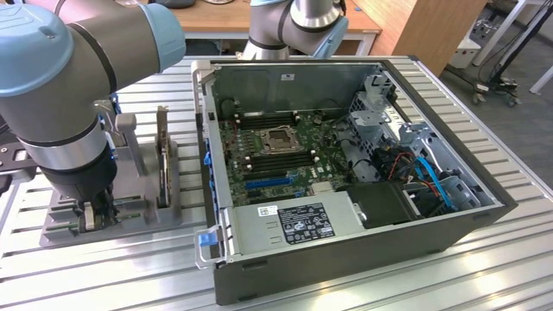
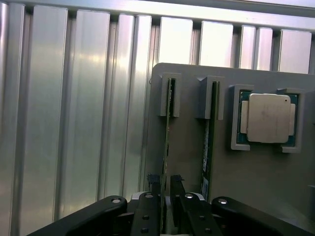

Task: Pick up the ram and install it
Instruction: 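Pick up the ram and move it above insertion slot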

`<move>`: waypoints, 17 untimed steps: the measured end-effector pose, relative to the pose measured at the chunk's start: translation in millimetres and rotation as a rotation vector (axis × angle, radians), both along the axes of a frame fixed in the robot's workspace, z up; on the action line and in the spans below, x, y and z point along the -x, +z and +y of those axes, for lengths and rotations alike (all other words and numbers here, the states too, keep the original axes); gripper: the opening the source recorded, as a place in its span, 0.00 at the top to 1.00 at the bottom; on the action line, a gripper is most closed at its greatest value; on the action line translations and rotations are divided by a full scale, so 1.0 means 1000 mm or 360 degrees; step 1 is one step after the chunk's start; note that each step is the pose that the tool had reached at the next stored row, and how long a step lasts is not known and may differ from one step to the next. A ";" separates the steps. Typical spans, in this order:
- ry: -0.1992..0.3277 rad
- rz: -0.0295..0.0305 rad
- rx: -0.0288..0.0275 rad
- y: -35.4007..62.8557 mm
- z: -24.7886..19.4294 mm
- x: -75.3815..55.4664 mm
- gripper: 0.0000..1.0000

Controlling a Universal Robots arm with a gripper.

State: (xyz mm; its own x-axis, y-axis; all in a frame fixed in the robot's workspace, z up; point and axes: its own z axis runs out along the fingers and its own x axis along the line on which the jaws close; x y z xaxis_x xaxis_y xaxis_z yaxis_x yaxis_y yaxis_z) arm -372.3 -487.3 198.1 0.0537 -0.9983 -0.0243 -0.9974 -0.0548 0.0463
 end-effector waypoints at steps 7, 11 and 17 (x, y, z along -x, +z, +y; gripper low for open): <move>0.0000 0.00000 0.00001 0.0000 -0.0006 0.000 0.77; 0.0000 -0.00001 0.00000 0.0000 -0.0006 -0.001 0.77; 0.0000 0.00001 0.00001 0.0001 -0.0006 -0.002 0.77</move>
State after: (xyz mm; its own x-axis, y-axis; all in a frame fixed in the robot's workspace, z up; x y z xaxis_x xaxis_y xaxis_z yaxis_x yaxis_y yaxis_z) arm -370.5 -487.9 198.1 0.0538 -0.9983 -0.0242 -0.9974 -0.0549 0.0463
